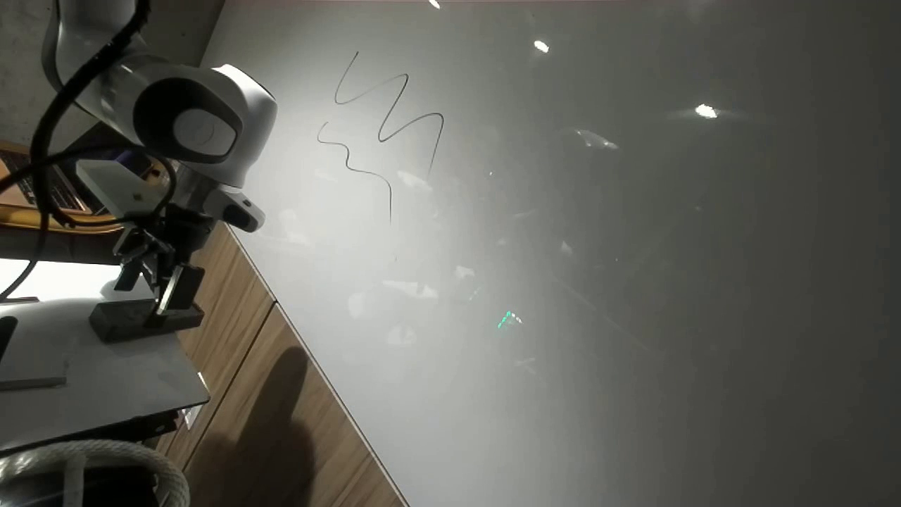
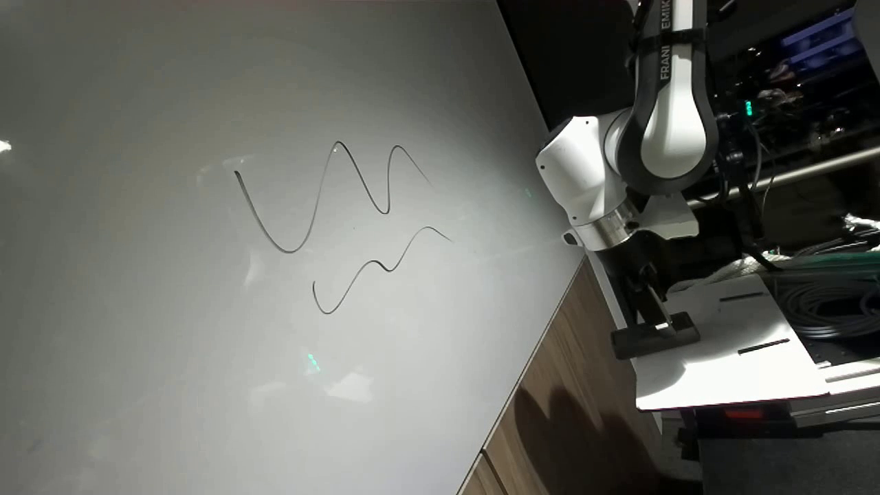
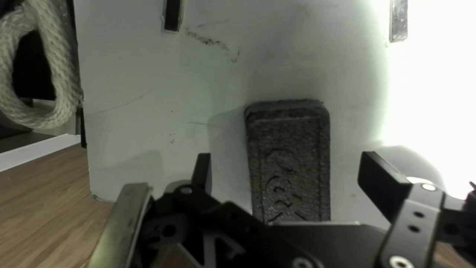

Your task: Use the duster to erase the markings on the whiteboard

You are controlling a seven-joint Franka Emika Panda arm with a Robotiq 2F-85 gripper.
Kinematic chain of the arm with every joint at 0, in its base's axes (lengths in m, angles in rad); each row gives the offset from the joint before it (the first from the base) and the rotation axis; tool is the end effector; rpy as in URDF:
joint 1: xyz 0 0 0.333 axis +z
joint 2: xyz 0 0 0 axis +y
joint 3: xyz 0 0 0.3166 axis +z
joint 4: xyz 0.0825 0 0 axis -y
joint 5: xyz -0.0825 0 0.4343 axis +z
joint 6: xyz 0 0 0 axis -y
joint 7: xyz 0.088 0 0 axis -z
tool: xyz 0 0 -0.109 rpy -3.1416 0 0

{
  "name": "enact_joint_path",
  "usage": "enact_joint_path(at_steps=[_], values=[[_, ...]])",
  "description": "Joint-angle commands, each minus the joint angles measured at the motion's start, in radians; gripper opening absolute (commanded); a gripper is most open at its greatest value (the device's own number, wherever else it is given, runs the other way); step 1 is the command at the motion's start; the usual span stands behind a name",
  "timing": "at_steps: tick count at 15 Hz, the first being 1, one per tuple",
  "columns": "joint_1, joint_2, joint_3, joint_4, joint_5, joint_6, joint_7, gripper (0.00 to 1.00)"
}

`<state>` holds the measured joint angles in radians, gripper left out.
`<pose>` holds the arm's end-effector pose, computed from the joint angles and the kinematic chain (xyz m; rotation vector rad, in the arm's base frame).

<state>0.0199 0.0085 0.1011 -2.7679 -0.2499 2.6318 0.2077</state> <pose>0.3845 0.0528 0.1519 3.0015 0.2112 -0.1875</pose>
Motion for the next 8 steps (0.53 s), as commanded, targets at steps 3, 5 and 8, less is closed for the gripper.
enact_joint_path(at_steps=[3, 5, 8], values=[[0.025, 0.040, -0.015, 0.019, -0.026, 0.028, 0.014, 1.00], [0.031, 0.052, -0.016, 0.028, -0.026, 0.028, 0.014, 0.93], [0.035, 0.074, -0.022, 0.044, -0.023, 0.026, 0.008, 0.68]])
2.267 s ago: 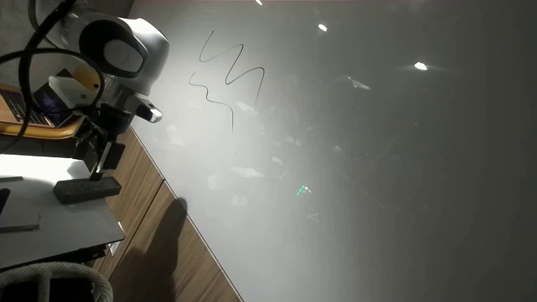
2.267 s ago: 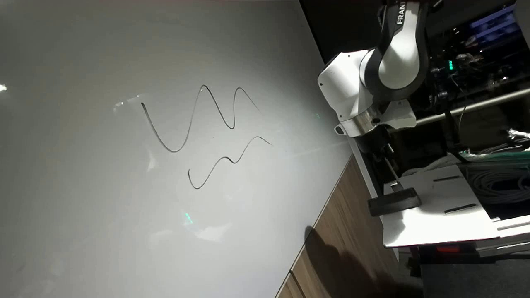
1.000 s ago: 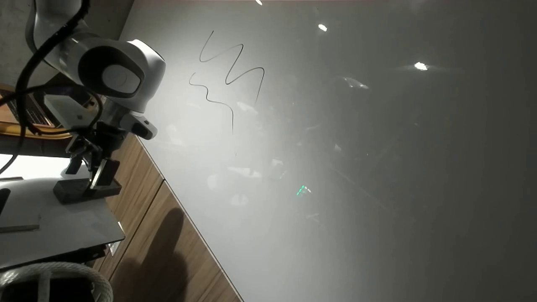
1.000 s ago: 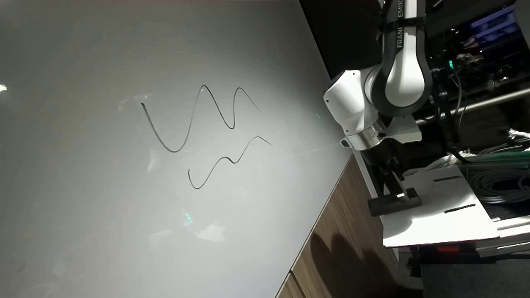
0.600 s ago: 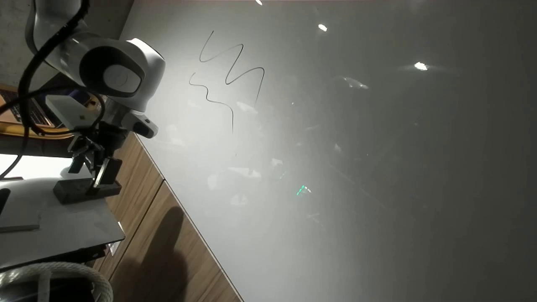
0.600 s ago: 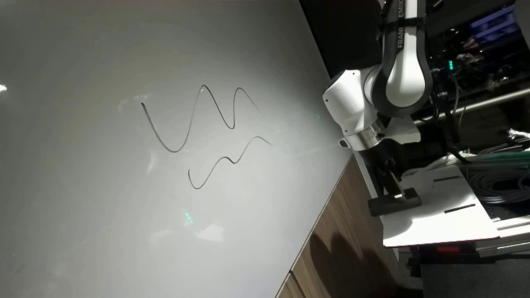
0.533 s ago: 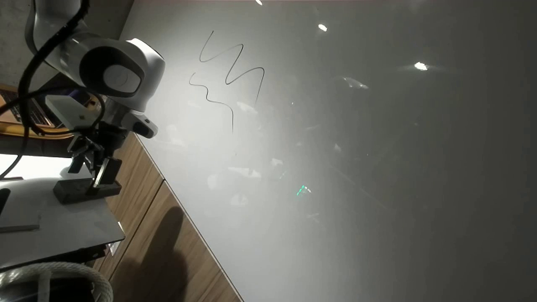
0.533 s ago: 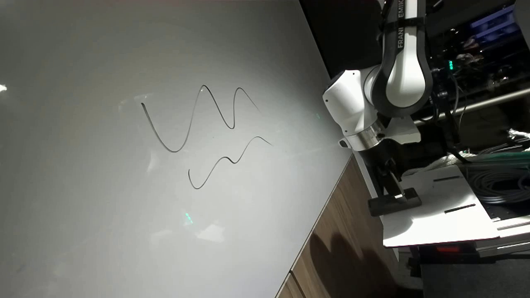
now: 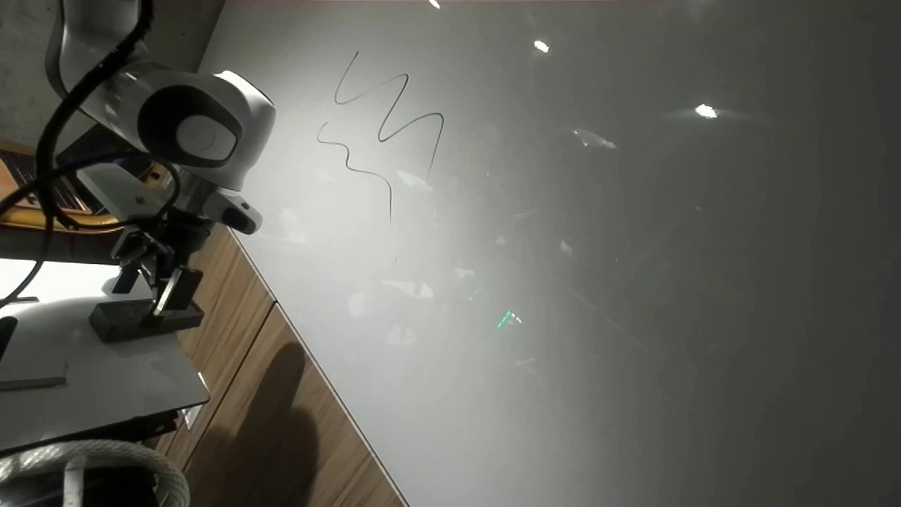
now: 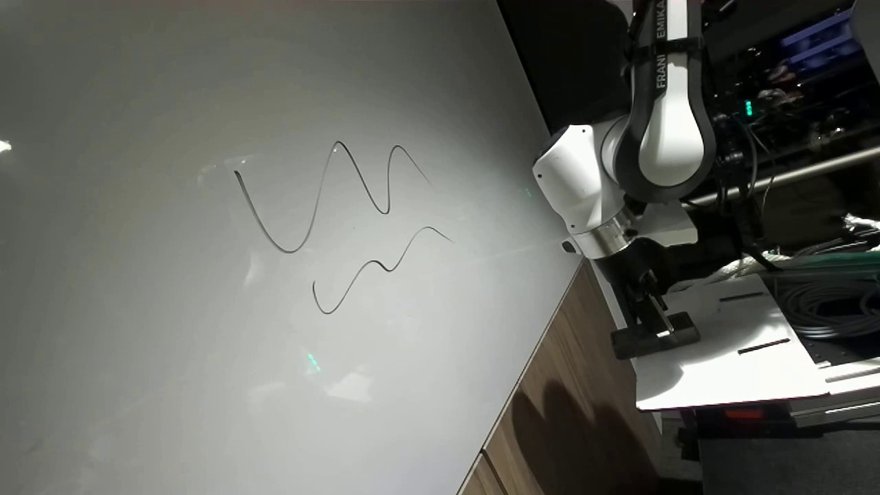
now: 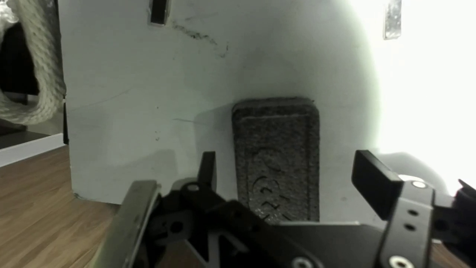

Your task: Use the duster to erase the markings on the whiteboard

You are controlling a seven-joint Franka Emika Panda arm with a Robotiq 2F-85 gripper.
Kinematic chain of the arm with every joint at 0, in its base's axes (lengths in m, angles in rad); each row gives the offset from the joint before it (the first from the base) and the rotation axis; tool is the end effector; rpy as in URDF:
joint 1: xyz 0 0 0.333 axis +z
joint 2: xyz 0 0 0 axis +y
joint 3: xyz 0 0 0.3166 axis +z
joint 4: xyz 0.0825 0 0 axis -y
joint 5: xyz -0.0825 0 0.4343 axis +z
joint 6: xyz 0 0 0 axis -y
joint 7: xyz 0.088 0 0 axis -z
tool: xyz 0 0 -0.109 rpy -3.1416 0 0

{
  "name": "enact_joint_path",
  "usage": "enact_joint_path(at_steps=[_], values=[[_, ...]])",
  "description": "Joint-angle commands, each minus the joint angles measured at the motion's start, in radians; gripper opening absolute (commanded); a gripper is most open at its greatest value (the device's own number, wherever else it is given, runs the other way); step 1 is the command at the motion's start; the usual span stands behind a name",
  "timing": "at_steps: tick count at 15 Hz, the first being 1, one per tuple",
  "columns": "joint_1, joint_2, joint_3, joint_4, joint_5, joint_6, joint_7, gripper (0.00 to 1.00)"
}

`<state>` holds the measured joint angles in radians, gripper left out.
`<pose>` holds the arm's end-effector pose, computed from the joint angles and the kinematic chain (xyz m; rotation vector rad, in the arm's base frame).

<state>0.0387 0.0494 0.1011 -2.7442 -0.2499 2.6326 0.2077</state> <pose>0.3877 0.0614 0.1432 2.9998 0.2414 -0.2106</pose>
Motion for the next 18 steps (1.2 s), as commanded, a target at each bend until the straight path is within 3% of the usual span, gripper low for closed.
enact_joint_path(at_steps=[1, 5, 9, 12, 18], values=[[0.017, 0.040, -0.023, 0.026, -0.022, 0.024, 0.007, 0.62], [0.021, 0.052, -0.026, 0.042, -0.013, 0.021, 0.002, 0.30], [0.043, -0.008, -0.013, 0.033, -0.023, -0.008, 0.031, 0.29], [0.091, -0.146, 0.020, 0.007, -0.047, -0.058, 0.095, 0.29], [0.126, -0.425, 0.204, 0.098, -0.171, -0.227, 0.283, 0.29]])
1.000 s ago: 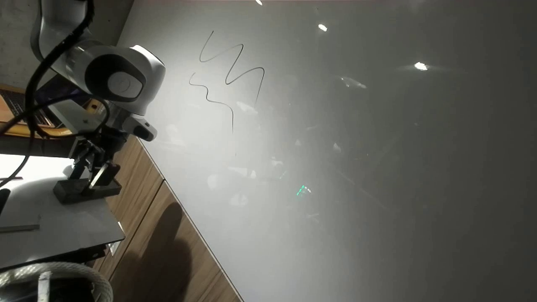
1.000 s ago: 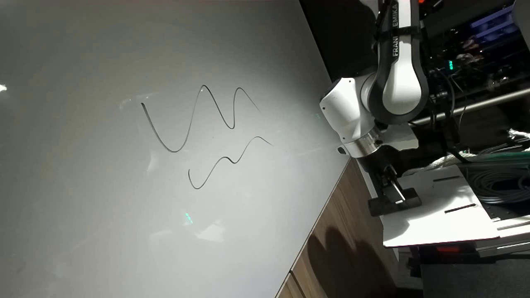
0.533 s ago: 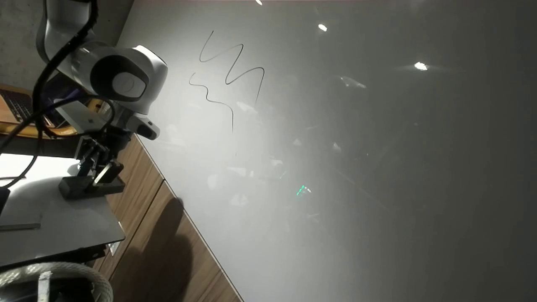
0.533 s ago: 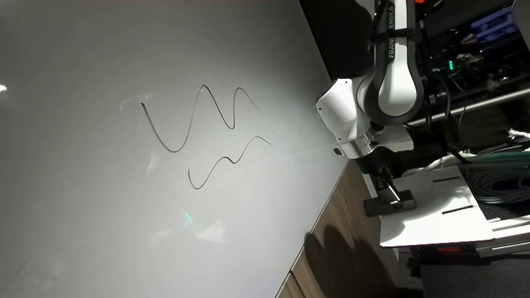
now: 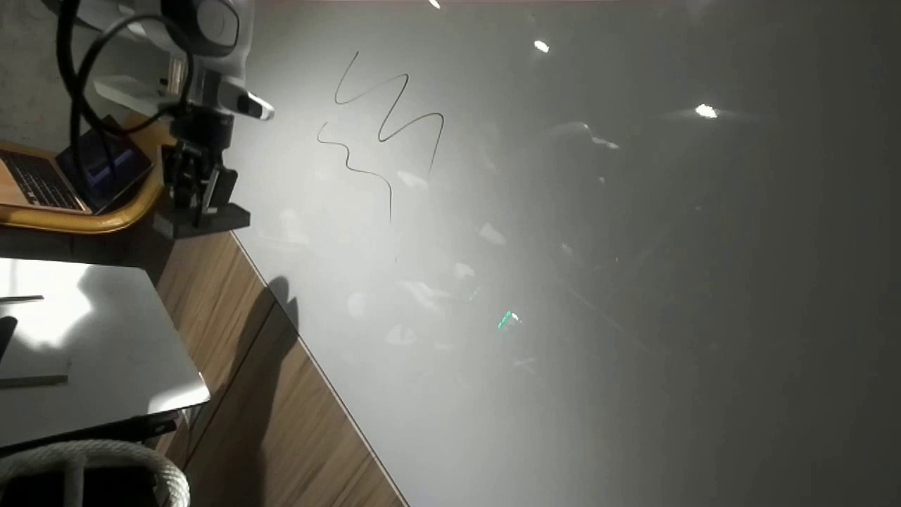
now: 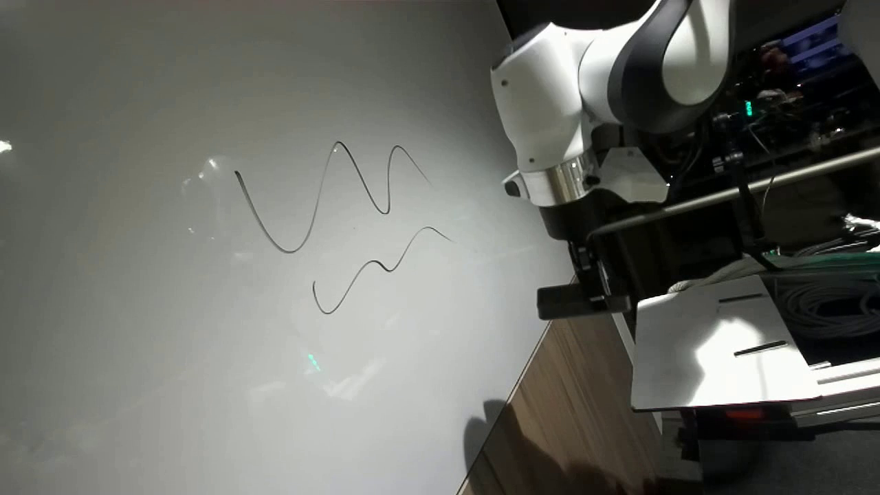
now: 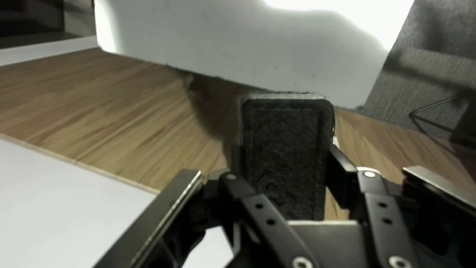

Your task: Use the duster to erase the markings on the whiteboard

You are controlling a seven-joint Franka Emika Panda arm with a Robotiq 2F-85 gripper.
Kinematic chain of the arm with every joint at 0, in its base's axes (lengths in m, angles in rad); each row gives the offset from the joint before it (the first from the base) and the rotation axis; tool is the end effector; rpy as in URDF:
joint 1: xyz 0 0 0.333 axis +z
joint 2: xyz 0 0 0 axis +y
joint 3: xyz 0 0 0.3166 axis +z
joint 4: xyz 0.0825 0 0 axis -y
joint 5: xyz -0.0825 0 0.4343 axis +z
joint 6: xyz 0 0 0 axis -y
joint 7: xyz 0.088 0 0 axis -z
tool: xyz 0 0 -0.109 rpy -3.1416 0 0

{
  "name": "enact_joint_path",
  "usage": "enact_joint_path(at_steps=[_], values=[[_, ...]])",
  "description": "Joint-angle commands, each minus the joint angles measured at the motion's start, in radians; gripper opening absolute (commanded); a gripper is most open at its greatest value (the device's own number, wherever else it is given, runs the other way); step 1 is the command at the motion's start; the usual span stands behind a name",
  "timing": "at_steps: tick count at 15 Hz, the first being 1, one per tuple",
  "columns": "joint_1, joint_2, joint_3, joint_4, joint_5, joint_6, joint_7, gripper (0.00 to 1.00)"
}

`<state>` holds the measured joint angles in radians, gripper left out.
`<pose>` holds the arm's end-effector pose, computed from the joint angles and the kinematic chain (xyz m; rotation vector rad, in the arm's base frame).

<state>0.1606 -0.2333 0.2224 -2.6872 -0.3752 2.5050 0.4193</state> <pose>0.4088 0.1608 0.2698 2.8672 0.3717 0.2078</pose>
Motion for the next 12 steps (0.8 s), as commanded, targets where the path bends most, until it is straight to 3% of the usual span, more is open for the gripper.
enact_joint_path(at_steps=[1, 7, 12], values=[[0.002, -0.174, 0.118, 0.077, -0.055, -0.129, 0.089, 0.29], [-0.095, -0.237, 0.287, 0.269, -0.231, -0.116, 0.267, 0.29], [-0.151, -0.143, 0.364, 0.413, -0.445, -0.093, 0.427, 0.29]])
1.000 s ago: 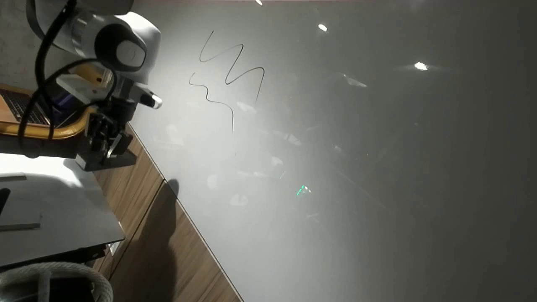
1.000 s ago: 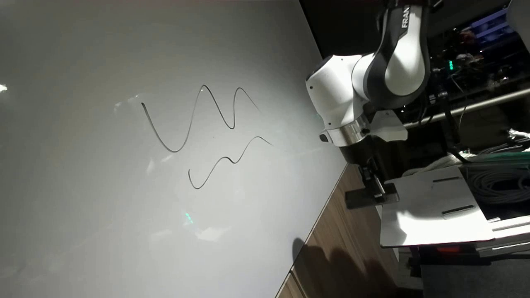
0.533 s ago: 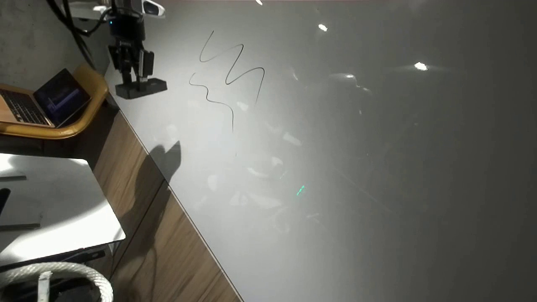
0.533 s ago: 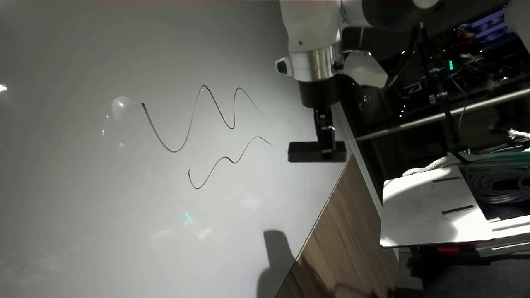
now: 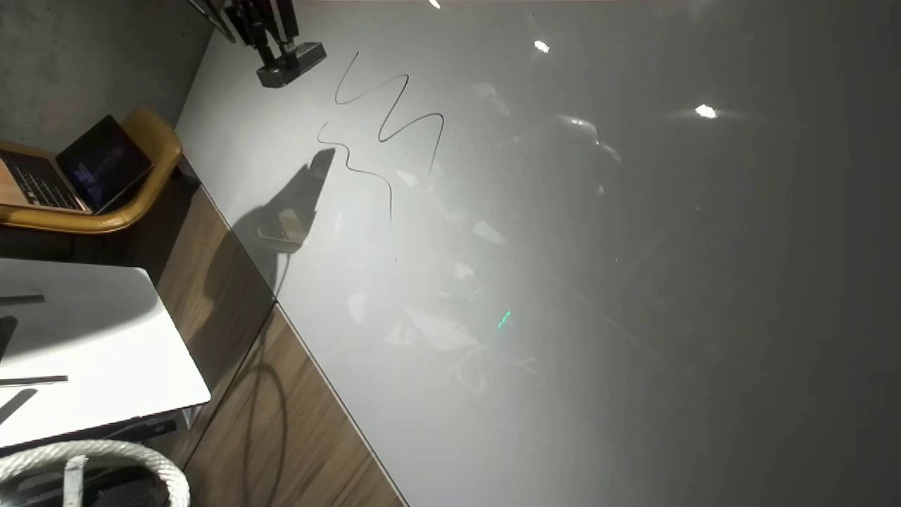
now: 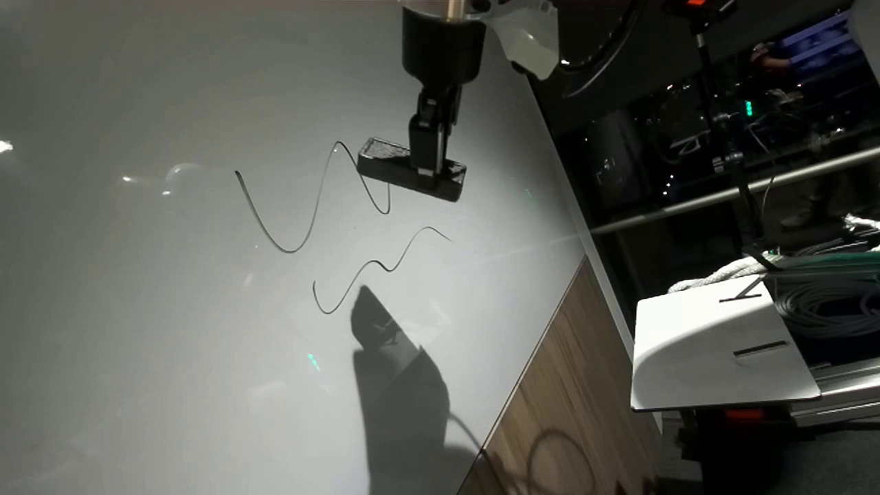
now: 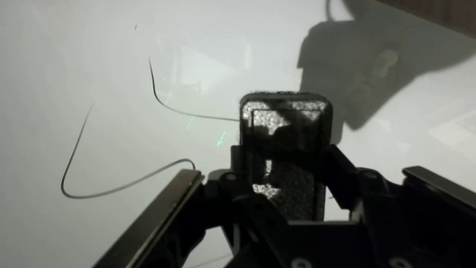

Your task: Use the duster to erase the markings on the whiteboard

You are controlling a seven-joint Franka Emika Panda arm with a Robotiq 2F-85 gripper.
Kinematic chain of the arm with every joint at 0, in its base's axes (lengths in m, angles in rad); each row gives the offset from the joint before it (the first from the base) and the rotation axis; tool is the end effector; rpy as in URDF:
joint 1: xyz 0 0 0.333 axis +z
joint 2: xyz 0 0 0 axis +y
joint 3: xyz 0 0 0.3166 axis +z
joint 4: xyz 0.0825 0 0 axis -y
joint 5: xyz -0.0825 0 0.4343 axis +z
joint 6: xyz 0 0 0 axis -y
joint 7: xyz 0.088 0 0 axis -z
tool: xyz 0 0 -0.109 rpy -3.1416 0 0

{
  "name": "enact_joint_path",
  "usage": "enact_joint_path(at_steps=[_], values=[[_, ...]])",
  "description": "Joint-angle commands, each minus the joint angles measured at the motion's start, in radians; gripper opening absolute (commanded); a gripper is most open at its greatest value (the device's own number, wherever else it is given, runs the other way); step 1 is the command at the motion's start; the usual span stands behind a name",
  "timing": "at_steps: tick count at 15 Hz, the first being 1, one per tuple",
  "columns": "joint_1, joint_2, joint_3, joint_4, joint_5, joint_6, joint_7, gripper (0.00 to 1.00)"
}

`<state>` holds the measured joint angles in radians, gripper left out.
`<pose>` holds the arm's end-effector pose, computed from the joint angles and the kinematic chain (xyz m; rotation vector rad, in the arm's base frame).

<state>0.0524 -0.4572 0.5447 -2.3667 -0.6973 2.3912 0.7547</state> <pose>0.4188 0.2954 0.5005 2.5105 0.3519 1.0371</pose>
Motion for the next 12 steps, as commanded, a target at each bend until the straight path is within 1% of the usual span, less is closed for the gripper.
enact_joint_path(at_steps=[1, 3, 7, 9, 12], values=[[-0.050, 0.118, 0.051, 0.132, -0.174, 0.021, 0.123, 0.29], [-0.045, 0.191, 0.055, 0.204, -0.274, 0.014, 0.180, 0.29], [0.014, 0.354, 0.000, 0.353, -0.443, 0.006, 0.260, 0.29], [0.056, 0.432, -0.040, 0.424, -0.479, 0.010, 0.271, 0.29], [0.133, 0.532, -0.095, 0.518, -0.493, 0.014, 0.265, 0.29]])
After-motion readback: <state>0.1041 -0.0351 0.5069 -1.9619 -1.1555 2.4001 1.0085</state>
